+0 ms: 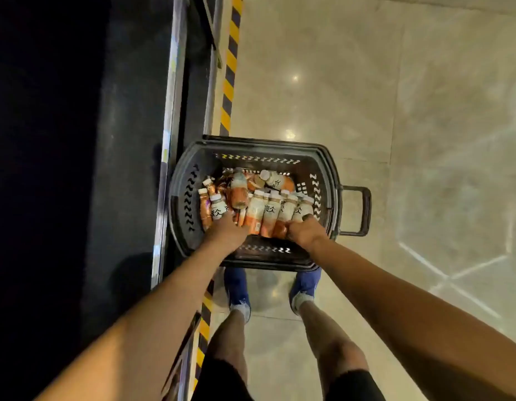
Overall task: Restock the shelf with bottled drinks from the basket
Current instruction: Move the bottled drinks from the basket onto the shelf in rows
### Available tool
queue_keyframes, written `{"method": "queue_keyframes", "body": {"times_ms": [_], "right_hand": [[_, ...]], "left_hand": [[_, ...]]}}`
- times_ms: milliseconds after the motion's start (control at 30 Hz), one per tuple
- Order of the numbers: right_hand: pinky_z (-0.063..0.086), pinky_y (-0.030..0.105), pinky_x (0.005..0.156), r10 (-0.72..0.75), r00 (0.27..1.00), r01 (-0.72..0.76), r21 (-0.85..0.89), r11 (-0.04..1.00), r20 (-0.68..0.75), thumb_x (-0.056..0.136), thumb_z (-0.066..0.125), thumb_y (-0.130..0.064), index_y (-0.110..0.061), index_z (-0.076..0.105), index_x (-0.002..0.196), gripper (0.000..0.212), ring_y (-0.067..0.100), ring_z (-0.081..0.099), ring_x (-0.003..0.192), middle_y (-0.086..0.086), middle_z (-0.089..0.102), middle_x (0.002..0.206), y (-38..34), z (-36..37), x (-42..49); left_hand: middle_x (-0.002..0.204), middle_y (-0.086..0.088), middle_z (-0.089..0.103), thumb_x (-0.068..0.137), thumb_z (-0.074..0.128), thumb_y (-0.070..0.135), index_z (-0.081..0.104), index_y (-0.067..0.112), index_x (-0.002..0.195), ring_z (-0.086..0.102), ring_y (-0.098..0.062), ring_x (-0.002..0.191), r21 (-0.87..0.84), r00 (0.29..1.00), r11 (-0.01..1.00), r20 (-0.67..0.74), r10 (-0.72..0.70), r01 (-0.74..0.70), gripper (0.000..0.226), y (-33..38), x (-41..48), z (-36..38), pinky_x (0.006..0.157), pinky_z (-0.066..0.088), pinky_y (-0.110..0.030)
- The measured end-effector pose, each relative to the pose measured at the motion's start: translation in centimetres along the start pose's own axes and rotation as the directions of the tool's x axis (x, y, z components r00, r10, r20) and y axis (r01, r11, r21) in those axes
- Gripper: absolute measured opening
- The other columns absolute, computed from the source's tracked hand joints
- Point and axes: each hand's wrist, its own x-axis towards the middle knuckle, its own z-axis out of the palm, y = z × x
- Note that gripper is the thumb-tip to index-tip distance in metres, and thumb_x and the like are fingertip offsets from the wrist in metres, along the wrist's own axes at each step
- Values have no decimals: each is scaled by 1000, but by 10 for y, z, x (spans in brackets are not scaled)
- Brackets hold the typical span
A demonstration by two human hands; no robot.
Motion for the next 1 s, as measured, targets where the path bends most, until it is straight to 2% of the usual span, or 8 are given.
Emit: {"method": "queue_keyframes", "body": {"times_ms": [100,200,333,467,600,767,900,1000], "right_hand": [[45,31,83,143,988,-132,169,977,-50,89,63,-26,-4,48,129,48,29,59,99,11,60,119,7,22,53],[51,31,83,235,968,-201,293,935,-85,79,70,-33,-7,47,119,52,28,66,92,12,63,110,21,46,109],[55,51,89,326,929,-251,350,902,-175,62,73,-50,-12,35,137,92,37,62,105,14,58,126,61,88,213],[45,54,101,453,837,-358,318,878,-307,60,75,-72,-9,20,149,121,42,49,123,23,42,142,28,97,206],[37,57,107,425,809,-311,317,896,-406,66,75,-70,-7,25,144,112,42,47,127,21,42,144,26,99,211],[46,48,94,292,881,-163,341,926,-372,69,70,-74,-11,29,136,100,38,58,115,16,57,129,48,94,217],[46,45,96,243,904,-88,403,911,-353,78,70,-61,-13,39,129,77,35,56,113,14,59,122,56,82,192],[49,40,91,167,932,-15,426,905,-321,76,73,-56,-16,46,125,69,26,54,98,7,59,111,45,65,154]], "left_hand": [[118,-7,64,81,71,33,55,14,126,60,-29,111,-264,985,956,-82,-153,127,52,-25,70,24,95,46,-34],[135,-10,56,76,79,35,33,16,148,53,-31,124,-388,960,899,-99,-261,204,87,-44,121,43,106,41,-38],[142,-13,51,73,84,39,31,12,147,49,-32,129,-490,931,847,-167,-325,208,95,-58,185,70,109,40,-40],[137,-12,58,68,85,46,42,12,142,56,-32,123,-623,898,751,-171,-404,219,93,-58,226,93,103,45,-41],[141,-12,52,73,85,38,31,13,148,52,-32,128,-670,906,713,-143,-398,207,95,-59,248,108,104,41,-46],[136,-12,54,75,83,33,31,16,145,56,-31,122,-719,907,684,-198,-372,124,89,-71,251,117,92,45,-41],[139,-11,52,76,82,36,32,18,148,53,-32,124,-805,918,581,-134,-373,119,90,-52,216,110,103,42,-47],[133,-6,54,77,80,39,32,27,149,55,-30,118,-808,967,580,-53,-251,106,87,-22,166,95,102,44,-45]]}}
